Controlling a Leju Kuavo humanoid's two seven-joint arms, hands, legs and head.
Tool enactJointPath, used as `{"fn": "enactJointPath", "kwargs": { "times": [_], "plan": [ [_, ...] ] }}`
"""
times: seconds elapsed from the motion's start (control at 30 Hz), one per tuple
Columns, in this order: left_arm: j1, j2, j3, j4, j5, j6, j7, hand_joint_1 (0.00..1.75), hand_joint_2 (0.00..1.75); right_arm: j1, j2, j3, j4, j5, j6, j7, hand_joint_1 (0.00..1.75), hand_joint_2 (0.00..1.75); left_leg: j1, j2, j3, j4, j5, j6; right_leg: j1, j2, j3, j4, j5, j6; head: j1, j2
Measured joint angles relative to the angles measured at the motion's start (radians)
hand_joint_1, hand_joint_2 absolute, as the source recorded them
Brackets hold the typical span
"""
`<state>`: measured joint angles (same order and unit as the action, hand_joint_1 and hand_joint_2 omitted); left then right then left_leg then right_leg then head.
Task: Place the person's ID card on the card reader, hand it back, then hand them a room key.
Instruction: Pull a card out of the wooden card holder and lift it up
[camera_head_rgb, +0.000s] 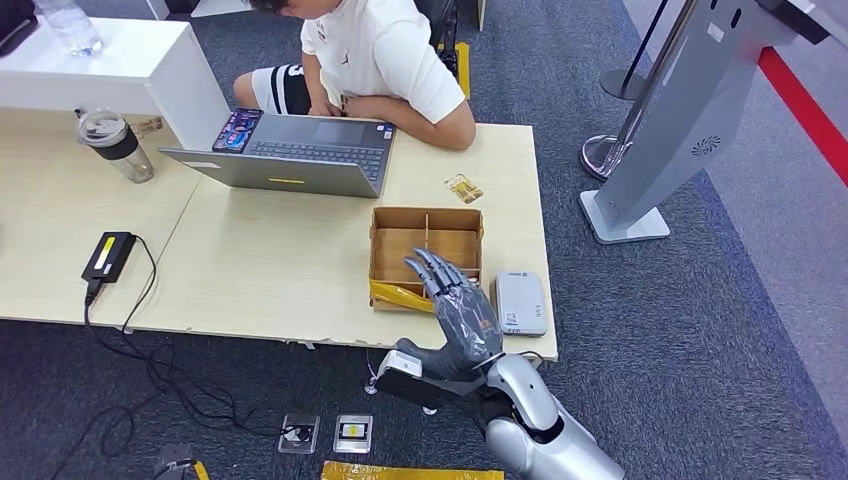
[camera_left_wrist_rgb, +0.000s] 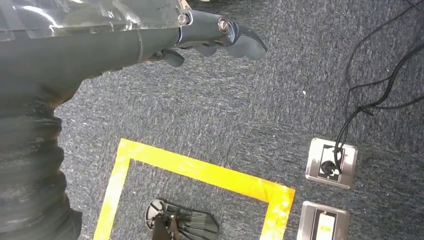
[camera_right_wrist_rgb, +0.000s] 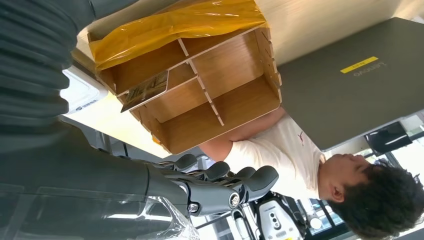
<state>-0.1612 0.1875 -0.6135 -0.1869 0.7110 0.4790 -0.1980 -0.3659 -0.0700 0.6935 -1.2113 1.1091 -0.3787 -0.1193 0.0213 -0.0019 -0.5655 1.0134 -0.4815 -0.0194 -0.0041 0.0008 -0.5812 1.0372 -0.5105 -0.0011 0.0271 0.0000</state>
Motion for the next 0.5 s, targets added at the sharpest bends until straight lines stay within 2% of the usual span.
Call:
{"fn": "enactJointPath", "kwargs": {
  "times": [0.5],
  "plan": [
    [0.000, -0.004, 0.018, 0.000, 0.015, 0.016, 0.002, 0.00, 1.75, -0.034, 0.025, 0.008, 0.055, 0.059, 0.007, 0.047, 0.00, 1.75, 0.000, 0.000, 0.000, 0.000, 0.000, 0.000, 0.000, 0.000, 0.000, 0.000, 0.000, 0.000, 0.000, 0.000]
  ]
}}
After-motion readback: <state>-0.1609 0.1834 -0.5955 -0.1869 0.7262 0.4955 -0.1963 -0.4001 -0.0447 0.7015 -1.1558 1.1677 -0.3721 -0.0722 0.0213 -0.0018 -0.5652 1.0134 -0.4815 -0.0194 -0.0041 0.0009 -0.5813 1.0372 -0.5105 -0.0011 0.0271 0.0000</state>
